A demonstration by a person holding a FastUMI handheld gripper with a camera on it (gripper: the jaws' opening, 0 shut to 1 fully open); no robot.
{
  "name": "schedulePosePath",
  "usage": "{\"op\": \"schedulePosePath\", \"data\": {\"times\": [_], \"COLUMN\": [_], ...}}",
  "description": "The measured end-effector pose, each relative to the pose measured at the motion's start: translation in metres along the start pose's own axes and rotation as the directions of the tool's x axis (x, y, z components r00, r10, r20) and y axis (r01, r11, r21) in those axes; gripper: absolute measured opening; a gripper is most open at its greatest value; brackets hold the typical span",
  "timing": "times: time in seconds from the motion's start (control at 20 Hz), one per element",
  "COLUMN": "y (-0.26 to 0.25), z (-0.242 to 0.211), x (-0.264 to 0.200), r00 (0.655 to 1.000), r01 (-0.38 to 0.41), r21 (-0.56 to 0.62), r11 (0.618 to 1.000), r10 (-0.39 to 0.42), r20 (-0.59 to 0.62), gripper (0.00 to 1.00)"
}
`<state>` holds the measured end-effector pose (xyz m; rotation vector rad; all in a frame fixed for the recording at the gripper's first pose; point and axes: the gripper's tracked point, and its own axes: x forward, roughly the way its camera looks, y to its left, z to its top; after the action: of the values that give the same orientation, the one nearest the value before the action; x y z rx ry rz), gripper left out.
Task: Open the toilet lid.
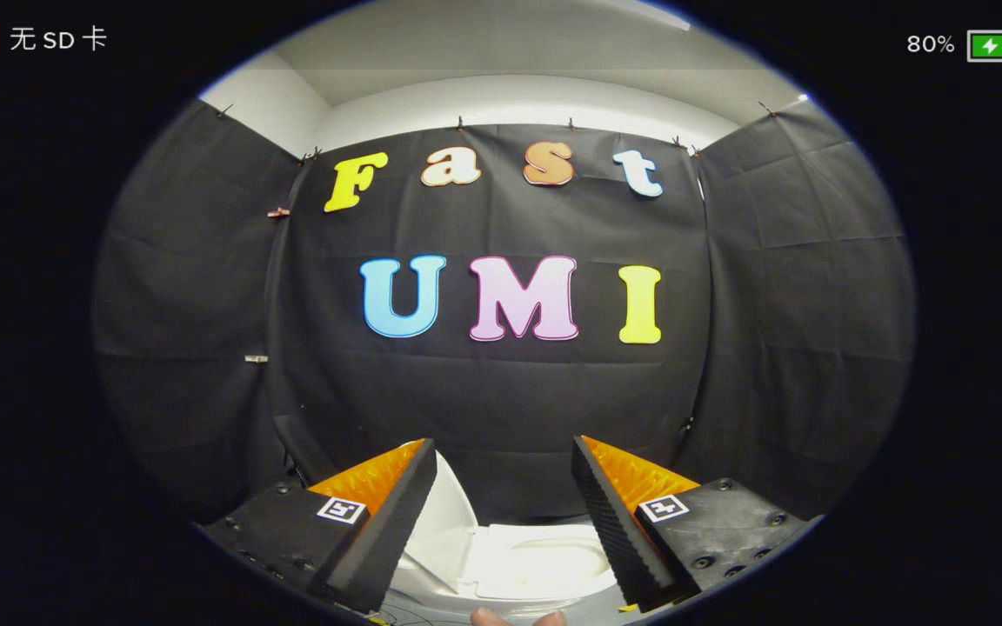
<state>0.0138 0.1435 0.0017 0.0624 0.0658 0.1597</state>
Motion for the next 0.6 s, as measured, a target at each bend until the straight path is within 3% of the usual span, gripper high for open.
{"op": "schedulePosePath", "data": {"times": [0.6], "y": [-0.017], "z": [0.001], "x": [-0.01], "r00": [0.999], "r01": [0.039], "r21": [-0.003], "r11": [0.999], "r10": [-0.039], "r20": [0.022], "gripper": [0.98]}}
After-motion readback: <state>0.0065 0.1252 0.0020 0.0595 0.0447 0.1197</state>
